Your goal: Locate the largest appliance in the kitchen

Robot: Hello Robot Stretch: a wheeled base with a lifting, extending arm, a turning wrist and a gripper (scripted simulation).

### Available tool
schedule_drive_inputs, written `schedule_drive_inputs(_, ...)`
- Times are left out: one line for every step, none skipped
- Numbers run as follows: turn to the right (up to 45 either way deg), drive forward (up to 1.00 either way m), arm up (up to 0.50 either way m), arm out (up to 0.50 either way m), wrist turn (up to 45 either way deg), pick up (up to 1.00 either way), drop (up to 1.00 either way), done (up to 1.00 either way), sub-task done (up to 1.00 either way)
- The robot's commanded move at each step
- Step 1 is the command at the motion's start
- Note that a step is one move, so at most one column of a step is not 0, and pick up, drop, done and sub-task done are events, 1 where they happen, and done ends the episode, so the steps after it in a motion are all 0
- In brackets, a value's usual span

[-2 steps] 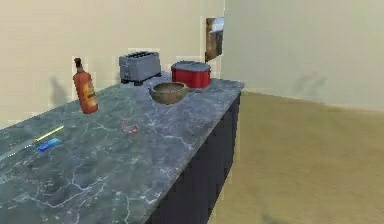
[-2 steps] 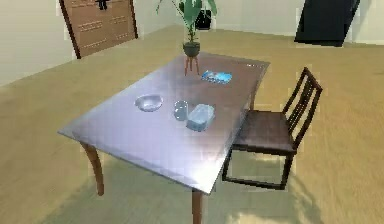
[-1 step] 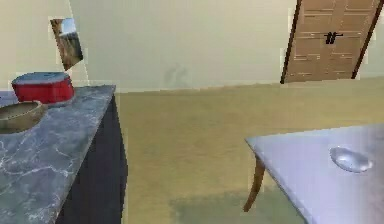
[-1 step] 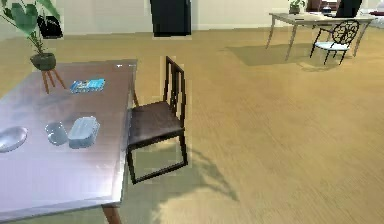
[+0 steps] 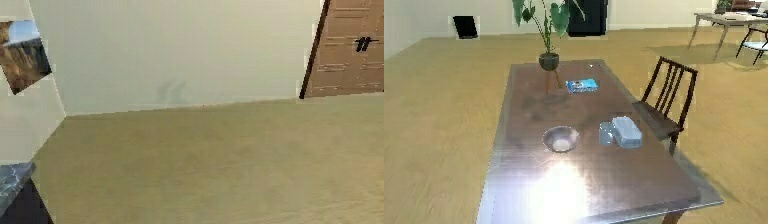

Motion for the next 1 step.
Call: schedule_drive_inputs(-45.0,0.00,0.00,0.00,0.0,0.00,0.00,0.00,0.00)
